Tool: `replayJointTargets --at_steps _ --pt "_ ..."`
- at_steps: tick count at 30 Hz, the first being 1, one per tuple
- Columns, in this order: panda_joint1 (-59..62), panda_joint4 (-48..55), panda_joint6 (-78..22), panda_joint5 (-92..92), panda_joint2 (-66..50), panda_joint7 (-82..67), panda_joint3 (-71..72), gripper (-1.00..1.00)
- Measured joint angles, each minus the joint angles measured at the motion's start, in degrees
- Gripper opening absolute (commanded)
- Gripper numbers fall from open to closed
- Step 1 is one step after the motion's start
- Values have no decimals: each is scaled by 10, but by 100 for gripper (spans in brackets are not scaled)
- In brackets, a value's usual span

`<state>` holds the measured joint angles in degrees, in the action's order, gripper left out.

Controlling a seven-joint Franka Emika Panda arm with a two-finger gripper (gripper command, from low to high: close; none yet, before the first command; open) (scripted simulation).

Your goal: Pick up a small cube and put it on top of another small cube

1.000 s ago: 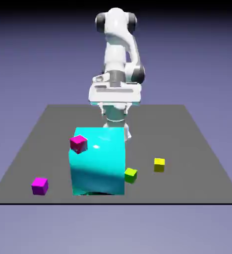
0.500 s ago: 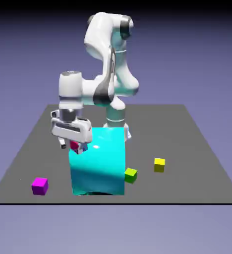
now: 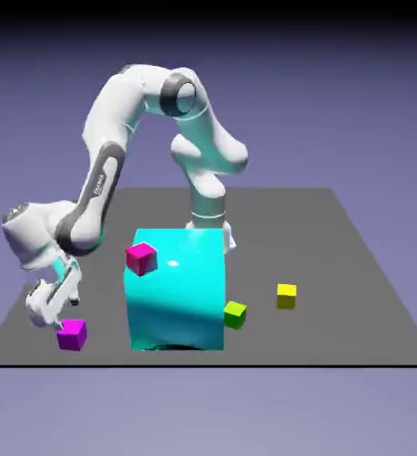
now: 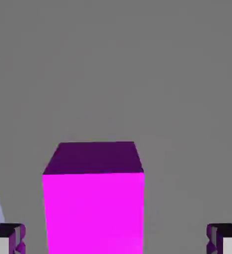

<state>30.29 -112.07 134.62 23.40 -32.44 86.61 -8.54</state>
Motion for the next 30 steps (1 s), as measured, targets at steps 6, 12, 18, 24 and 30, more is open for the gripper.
replayJointTargets --at_steps 6,12,18,24,30 --pt "3 2 32 14 -34 -10 11 -100" --pt "34 42 -44 74 5 26 55 -100" --pt "77 95 -86 202 -5 47 179 -100" --pt "53 75 -107 252 34 19 304 -100" --pt "-61 -47 -100 198 136 -75 429 -100"
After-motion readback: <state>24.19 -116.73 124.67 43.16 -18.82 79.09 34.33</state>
